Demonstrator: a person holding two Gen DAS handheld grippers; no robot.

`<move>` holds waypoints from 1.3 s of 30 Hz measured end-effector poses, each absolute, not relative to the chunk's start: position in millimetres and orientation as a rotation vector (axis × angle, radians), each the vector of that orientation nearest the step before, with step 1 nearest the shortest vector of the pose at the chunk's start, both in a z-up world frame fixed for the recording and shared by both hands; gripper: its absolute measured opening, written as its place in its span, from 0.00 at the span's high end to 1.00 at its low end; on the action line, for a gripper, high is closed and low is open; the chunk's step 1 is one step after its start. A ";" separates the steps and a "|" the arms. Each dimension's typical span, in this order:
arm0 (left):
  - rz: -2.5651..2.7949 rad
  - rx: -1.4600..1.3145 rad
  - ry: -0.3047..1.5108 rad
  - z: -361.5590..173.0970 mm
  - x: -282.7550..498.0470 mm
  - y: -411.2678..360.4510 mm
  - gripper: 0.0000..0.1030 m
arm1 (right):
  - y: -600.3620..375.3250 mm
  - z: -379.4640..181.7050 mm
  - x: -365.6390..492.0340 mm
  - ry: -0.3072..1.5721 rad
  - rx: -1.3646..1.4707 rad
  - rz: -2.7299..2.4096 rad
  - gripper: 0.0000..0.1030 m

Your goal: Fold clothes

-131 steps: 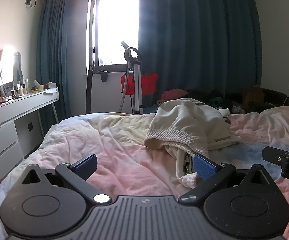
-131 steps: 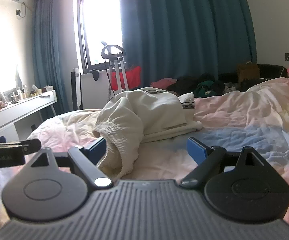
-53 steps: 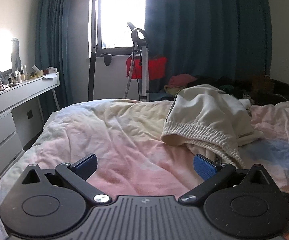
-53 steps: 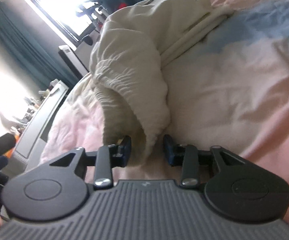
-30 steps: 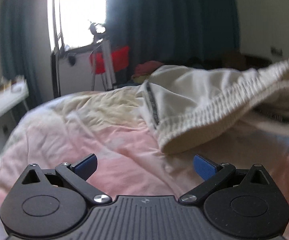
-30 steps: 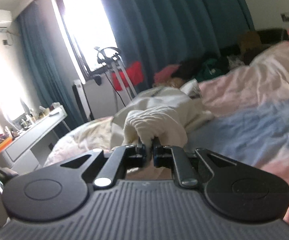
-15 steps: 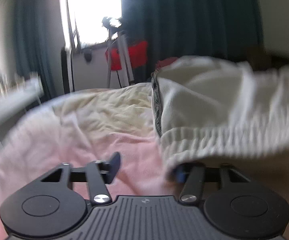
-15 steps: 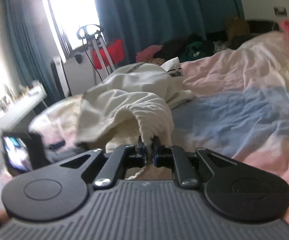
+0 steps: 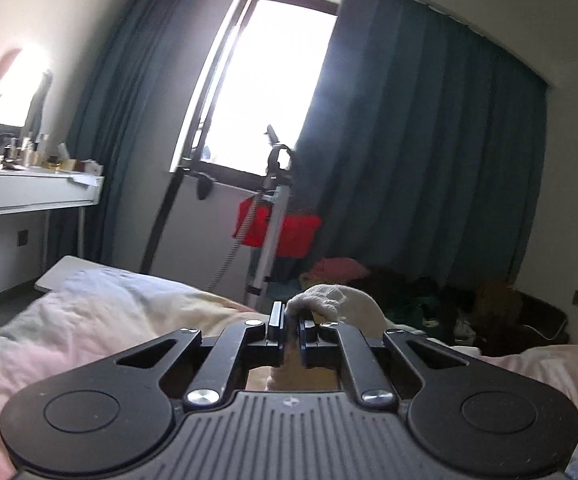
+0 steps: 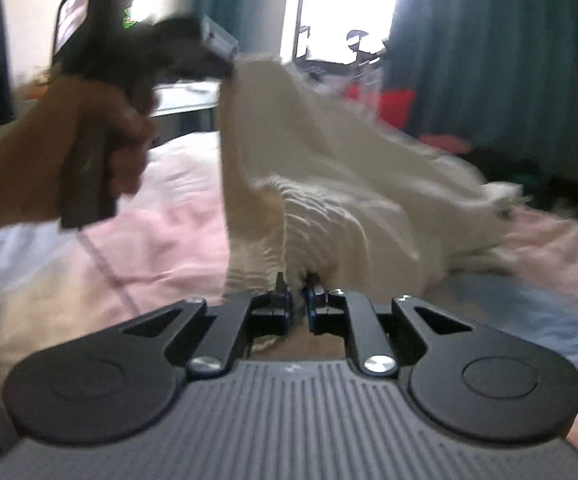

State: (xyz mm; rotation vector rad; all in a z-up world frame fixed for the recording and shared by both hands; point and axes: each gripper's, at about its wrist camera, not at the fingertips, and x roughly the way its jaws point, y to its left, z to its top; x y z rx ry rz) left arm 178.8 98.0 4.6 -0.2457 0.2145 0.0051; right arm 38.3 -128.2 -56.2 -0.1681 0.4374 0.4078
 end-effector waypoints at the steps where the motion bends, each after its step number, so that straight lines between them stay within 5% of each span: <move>1: 0.023 -0.253 0.227 2.7 180.8 108.2 0.93 | -120.9 -60.2 39.0 0.457 -0.171 0.428 0.87; 9: 0.166 -0.268 0.349 -34.6 215.2 170.4 0.93 | -99.8 -60.0 36.0 0.448 -0.150 0.520 0.74; 11: 0.187 -0.312 0.336 -36.2 215.5 182.5 0.93 | -111.8 -54.7 32.3 0.449 -0.059 0.559 0.43; 13: 0.207 -0.355 0.323 -37.8 215.8 194.5 0.93 | -131.7 -51.0 32.7 0.459 0.087 0.576 0.25; 22: 0.284 -0.508 0.292 -48.3 219.5 239.4 0.93 | -199.0 -118.4 91.1 0.748 0.793 0.525 0.29; 30: 0.270 -0.490 0.326 -58.0 222.2 235.2 0.90 | -158.3 -141.3 134.2 0.767 0.748 0.574 0.32; 32: 0.257 -0.525 0.337 -59.0 221.6 238.0 0.90 | -157.9 -141.0 132.0 0.739 0.719 0.553 0.54; 35: 0.246 -0.550 0.356 -60.9 220.9 239.1 0.90 | -168.3 -135.7 126.3 0.705 0.749 0.536 0.72; 39: 0.231 -0.520 0.408 -60.6 217.7 231.2 0.90 | -178.4 -109.7 108.9 0.632 0.753 0.501 0.79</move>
